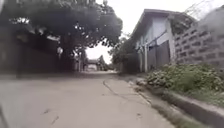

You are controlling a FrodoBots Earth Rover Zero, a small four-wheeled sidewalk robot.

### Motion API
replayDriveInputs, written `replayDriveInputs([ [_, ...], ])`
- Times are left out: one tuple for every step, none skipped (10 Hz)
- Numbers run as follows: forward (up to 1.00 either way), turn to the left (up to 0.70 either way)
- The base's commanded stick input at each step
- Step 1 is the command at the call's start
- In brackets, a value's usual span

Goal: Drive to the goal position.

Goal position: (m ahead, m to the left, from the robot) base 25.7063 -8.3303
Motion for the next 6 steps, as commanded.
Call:
replayDriveInputs([
  [0.70, 0.00],
  [0.70, 0.00],
  [0.70, 0.00],
  [0.70, 0.00],
  [0.70, 0.00],
  [0.70, 0.00],
])
